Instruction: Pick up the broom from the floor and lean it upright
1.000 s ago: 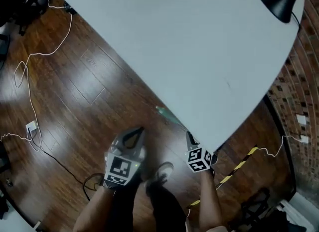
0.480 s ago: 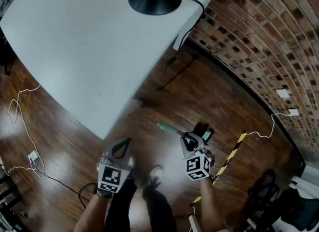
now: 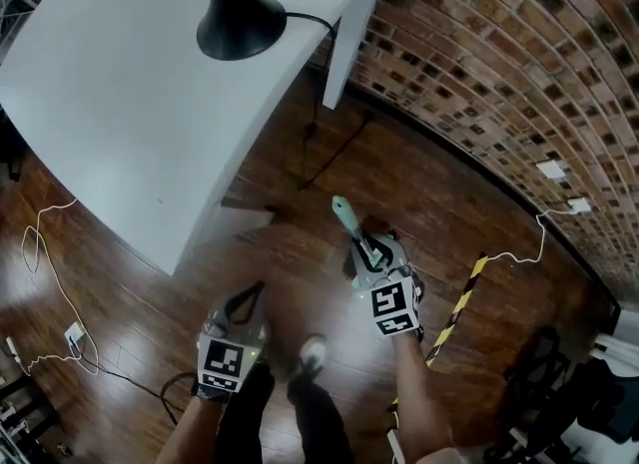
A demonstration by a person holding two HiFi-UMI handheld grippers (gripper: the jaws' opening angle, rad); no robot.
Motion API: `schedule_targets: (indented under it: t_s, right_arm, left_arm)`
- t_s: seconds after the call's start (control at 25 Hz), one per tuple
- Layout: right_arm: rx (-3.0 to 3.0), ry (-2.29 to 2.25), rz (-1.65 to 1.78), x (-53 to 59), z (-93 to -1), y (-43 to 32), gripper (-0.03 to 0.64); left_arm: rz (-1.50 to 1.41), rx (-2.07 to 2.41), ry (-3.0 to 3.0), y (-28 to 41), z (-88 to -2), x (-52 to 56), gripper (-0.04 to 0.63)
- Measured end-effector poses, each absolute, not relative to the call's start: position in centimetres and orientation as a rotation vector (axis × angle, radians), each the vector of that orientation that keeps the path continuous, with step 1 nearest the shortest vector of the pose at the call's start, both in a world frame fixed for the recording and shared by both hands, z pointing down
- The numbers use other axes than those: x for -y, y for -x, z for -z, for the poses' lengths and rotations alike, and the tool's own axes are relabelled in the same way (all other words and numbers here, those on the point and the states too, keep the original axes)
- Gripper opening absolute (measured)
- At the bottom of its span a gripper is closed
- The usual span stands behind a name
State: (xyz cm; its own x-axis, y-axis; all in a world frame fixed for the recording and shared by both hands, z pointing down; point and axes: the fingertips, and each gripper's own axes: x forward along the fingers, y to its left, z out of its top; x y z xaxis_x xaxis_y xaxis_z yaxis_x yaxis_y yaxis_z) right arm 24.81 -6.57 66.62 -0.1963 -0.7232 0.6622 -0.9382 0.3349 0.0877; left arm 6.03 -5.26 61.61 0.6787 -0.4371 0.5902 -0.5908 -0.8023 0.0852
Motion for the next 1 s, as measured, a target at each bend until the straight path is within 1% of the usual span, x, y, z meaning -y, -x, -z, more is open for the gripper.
schedule_targets:
  t_s: [0.48,1.0]
  right_arm:
    - [2.075,-1.467,-0.423,14.0,-65.8,-20.2,0.089]
    - [2.066,-1.551,-0.434,17.6,-66.3,-19.9,0.089]
  left_arm:
    - [-0.823,0.865,-2.635,-3.8,-60.7,6.6,0.002]
    - [-0.849,0.819,-2.621,-3.3,-62.5,6.1,0.002]
